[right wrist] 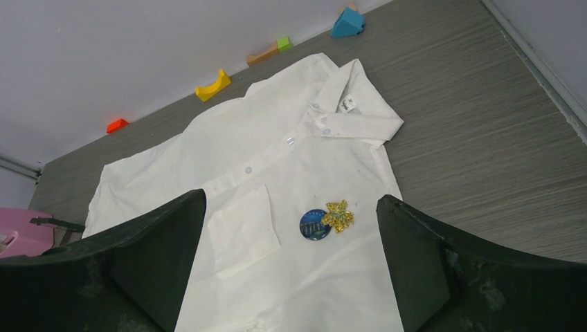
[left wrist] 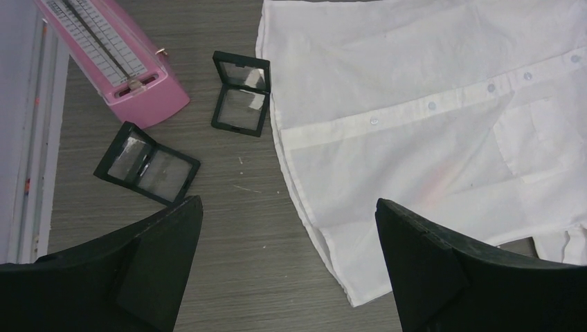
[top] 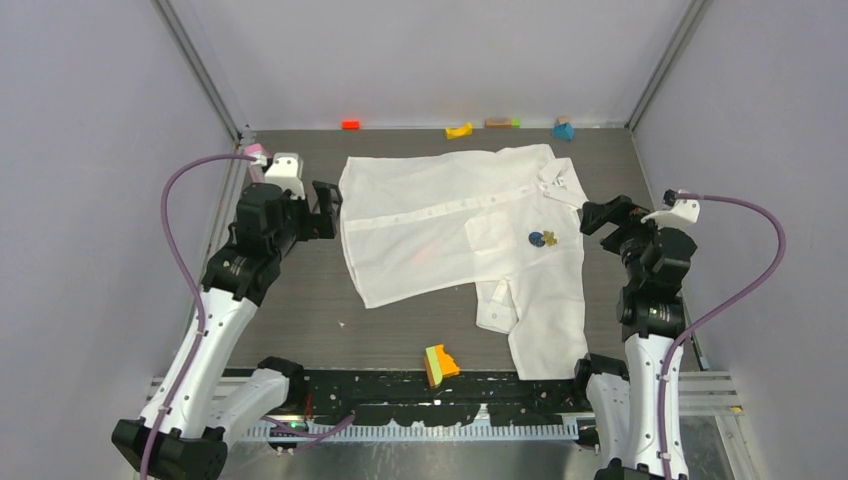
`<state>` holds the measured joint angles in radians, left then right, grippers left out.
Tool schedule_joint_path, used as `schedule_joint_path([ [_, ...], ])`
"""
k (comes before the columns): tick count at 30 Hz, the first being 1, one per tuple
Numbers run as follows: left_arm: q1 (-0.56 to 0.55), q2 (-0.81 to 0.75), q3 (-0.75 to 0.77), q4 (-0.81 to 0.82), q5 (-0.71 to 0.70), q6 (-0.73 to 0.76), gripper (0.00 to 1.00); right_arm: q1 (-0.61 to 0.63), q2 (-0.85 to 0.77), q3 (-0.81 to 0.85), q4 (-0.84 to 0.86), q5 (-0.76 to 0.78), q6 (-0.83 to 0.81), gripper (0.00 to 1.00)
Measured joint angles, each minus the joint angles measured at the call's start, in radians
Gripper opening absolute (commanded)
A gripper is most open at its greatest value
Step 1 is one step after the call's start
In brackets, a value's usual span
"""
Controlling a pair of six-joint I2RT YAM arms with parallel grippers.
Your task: Pin the brooch onto the clothing
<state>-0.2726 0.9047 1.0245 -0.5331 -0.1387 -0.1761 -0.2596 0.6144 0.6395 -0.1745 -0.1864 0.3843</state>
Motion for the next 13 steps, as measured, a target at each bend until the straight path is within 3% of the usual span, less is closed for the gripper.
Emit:
schedule_joint_path([
  [13,0.000,-0.012,0.000,0.006,-0.010,0.005,1.00,0.000,-0.025,0.000,0.047,-0.015,0.004,0.99],
])
